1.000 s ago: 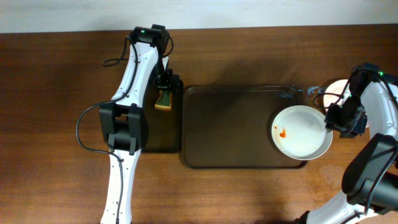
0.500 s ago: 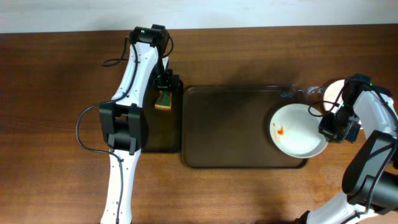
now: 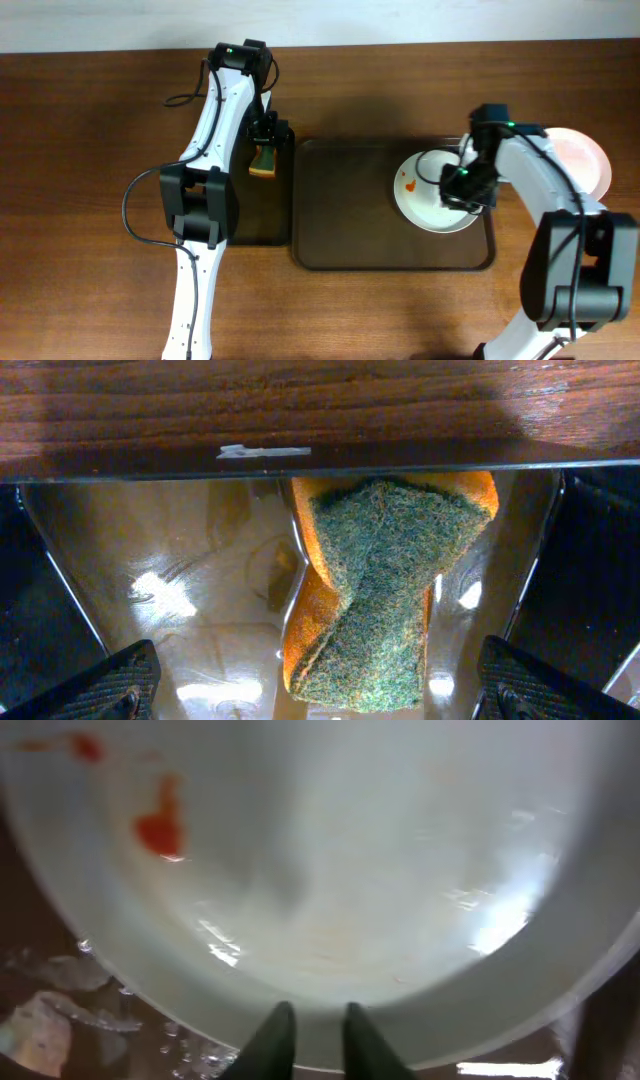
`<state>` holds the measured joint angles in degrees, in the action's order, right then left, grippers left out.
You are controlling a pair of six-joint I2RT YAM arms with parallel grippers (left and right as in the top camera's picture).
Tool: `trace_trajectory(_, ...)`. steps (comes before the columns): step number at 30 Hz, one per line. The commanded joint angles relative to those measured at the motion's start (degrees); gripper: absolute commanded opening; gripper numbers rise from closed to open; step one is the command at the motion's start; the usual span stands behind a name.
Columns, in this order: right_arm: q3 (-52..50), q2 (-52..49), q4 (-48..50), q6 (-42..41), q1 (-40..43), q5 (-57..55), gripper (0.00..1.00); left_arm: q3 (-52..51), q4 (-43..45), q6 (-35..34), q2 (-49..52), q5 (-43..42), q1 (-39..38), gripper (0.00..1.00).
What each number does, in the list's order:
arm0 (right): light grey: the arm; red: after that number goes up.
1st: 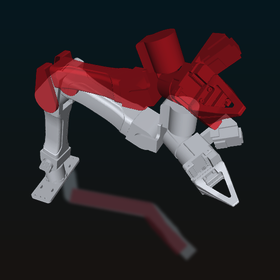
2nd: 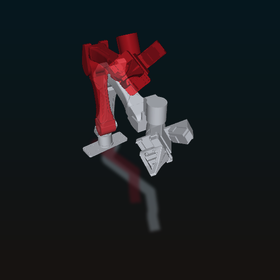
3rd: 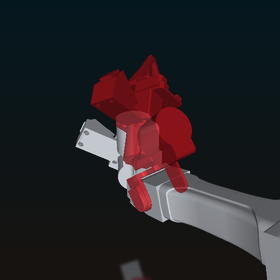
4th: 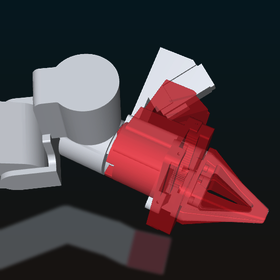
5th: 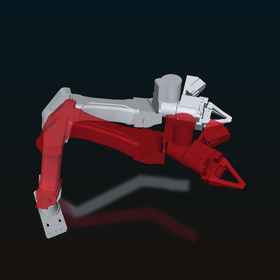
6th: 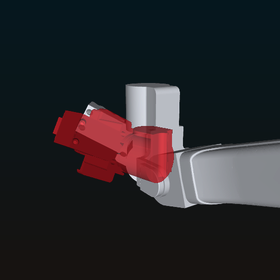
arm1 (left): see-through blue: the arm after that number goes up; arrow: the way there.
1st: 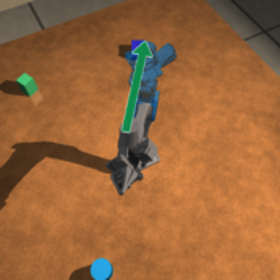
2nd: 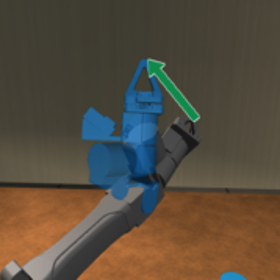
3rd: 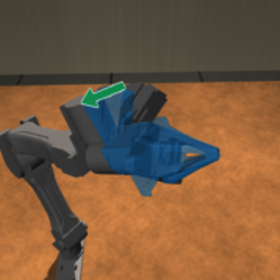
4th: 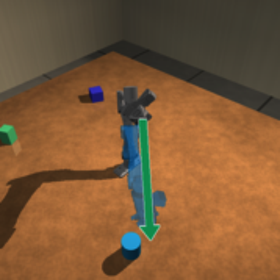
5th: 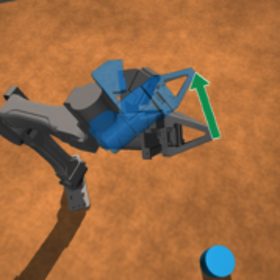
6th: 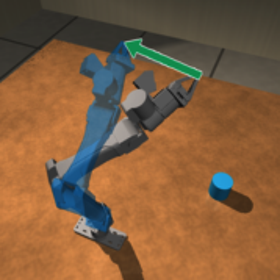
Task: Clean dirty plates on tray and stack at the side
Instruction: 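Pinch the rim of the last stained plate with the right gripper and tilt it, then dip the sponge in the water tray with the left gripper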
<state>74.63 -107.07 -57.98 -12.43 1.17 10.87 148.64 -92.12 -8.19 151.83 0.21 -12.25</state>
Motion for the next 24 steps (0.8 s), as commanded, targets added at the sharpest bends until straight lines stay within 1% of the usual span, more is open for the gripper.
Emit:
trace_trajectory(1, -0.42, 0.52, 2.78, 0.57, -1.40, 0.57, 0.46, 0.00, -0.07, 0.09, 0.22, -0.42, -0.07, 1.00)
trace_trajectory(4, 0.48, 0.55, 1.84, 0.59, 0.35, 2.47, 0.49, 0.00, 0.22, 0.09, 0.22, -0.44, -0.07, 1.00)
trace_trajectory(5, 0.50, 0.55, 1.11, 0.98, 1.18, 2.89, 0.53, 0.00, 0.83, 0.07, 0.22, -0.46, -0.07, 1.00)
trace_trajectory(6, 0.50, 0.55, 0.24, 2.58, 1.84, 2.84, 0.54, 0.00, 1.11, 0.07, 0.22, -1.25, -0.07, 1.00)
trace_trajectory(7, 0.50, 0.55, -0.44, 4.13, 2.27, 2.86, 0.55, 0.00, -2.36, 0.11, 0.22, -3.02, -0.09, 1.00)
trace_trajectory(8, 0.50, 0.55, -0.81, 4.94, 2.34, 2.78, 0.57, 0.00, -3.85, 0.11, 0.22, -2.99, -0.09, 1.00)
trace_trajectory(10, 0.50, 0.52, -1.70, 6.08, 2.34, 1.99, 0.63, -1.16, -4.66, 0.52, 0.22, -2.99, -0.26, 1.00)
trace_trajectory(12, 0.50, 0.52, -1.60, 6.25, 2.34, 1.99, 0.64, -2.51, -4.42, 0.50, 0.39, -3.02, -0.76, 1.00)
trace_trajectory(13, 0.50, 0.52, -1.49, 6.25, 2.34, 1.99, 0.65, -3.89, -4.42, 0.50, 0.39, -2.99, -1.11, 0.93)
trace_trajectory(14, 0.50, 0.52, -1.33, 6.25, 2.34, 1.99, 0.65, -5.62, -4.37, 0.50, 0.42, -2.93, -1.53, 0.93)
trace_trajectory(18, 0.50, 0.52, -1.14, 6.25, 2.34, 1.99, 0.65, -11.10, 0.42, 0.50, 0.42, -1.75, -2.36, 0.95)
trace_trajectory(19, 0.50, 0.52, -1.14, 6.25, 2.34, 1.97, 0.65, -12.31, 1.20, 0.50, 0.42, -1.75, -2.38, 0.90)
trace_trajectory(21, 0.50, 0.52, -1.14, 6.25, 2.34, 1.95, 0.66, -12.70, 0.66, 0.50, 0.42, -1.73, -2.38, 0.69)
trace_trajectory(22, 0.50, 0.52, -1.14, 6.25, 2.34, 1.57, 0.66, -12.70, 0.35, 0.52, 0.42, -1.73, -2.38, 0.52)
trace_trajectory(23, 0.50, 0.52, -1.14, 6.25, 2.34, 0.74, 0.66, -12.70, 0.31, 0.55, 0.42, -1.70, -2.34, 0.08)
trace_trajectory(24, 0.50, 0.52, -1.16, 6.23, 2.34, 0.22, 0.66, -12.70, 0.24, 0.55, 0.42, -1.70, -2.32, 0.00)
